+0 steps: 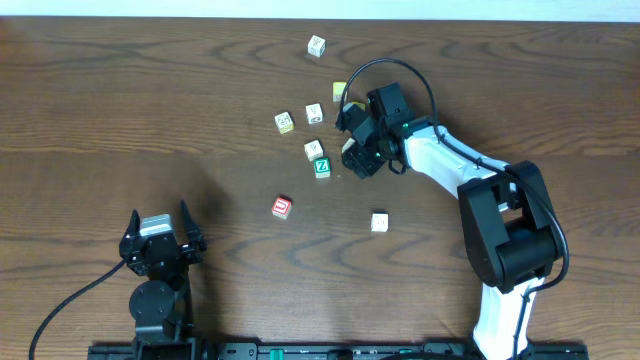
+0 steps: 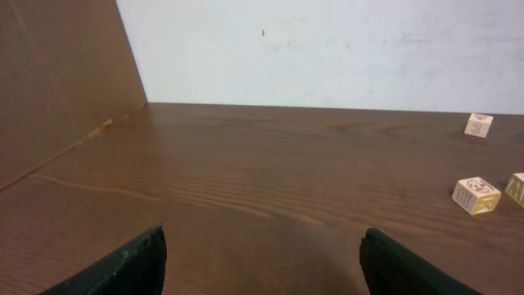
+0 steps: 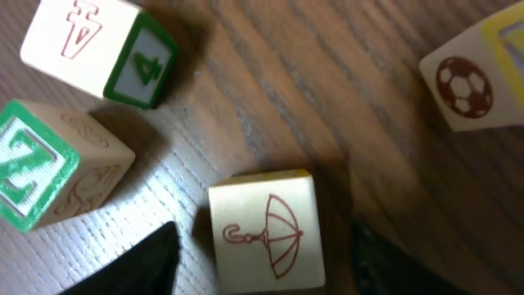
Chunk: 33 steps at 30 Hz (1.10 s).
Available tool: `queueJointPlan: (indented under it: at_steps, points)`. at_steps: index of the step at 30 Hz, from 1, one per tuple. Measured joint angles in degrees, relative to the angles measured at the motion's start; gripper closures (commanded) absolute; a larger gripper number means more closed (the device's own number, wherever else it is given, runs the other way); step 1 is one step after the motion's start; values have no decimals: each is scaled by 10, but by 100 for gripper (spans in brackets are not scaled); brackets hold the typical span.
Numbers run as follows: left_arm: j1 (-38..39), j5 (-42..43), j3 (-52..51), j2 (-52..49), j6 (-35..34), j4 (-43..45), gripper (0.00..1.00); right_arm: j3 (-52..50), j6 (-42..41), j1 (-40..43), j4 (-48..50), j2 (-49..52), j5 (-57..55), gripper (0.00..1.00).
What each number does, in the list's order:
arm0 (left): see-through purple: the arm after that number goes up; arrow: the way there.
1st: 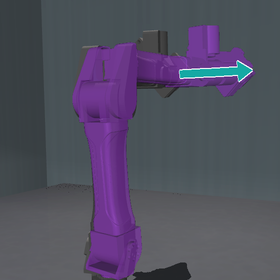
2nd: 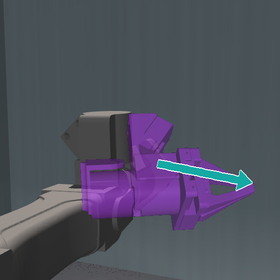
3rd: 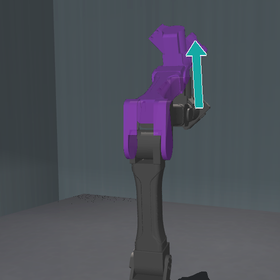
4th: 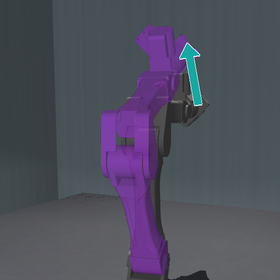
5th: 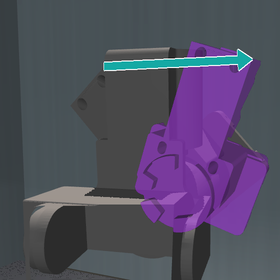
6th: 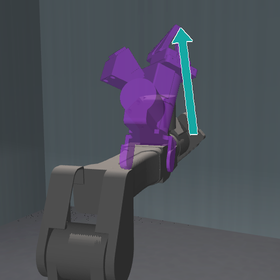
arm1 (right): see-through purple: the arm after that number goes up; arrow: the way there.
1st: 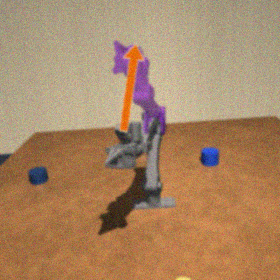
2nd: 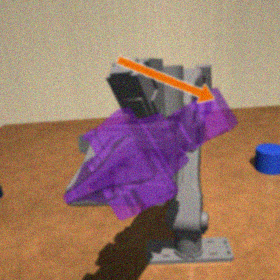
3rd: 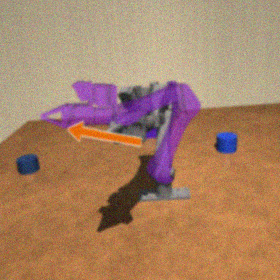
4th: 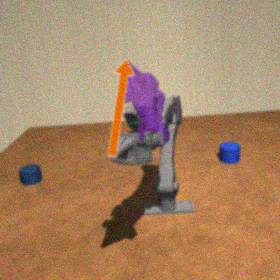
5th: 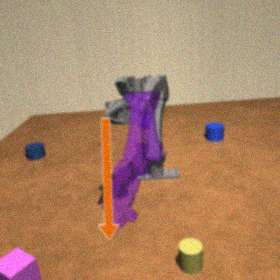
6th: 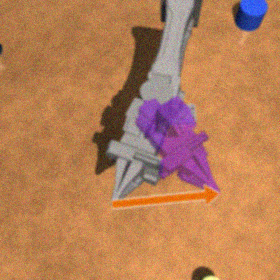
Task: Lift 4 blocks
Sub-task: 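Move the right gripper to the umbrella block and grasp it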
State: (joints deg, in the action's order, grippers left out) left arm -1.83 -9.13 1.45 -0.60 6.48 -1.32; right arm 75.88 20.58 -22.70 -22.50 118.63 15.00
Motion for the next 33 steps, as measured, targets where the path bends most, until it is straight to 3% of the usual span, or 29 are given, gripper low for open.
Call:
queueJointPlan:
  at_steps: [10,27,33]
  points:
    - [0,0,0,0,0,0,24,18,-5,-13,9,2,-11,41]
    - [0,0,0,0,0,0,24,35,-6,-18,-25,2,-36,56]
    - [0,0,0,0,0,0,24,35,-7,-18,-25,2,-44,65]
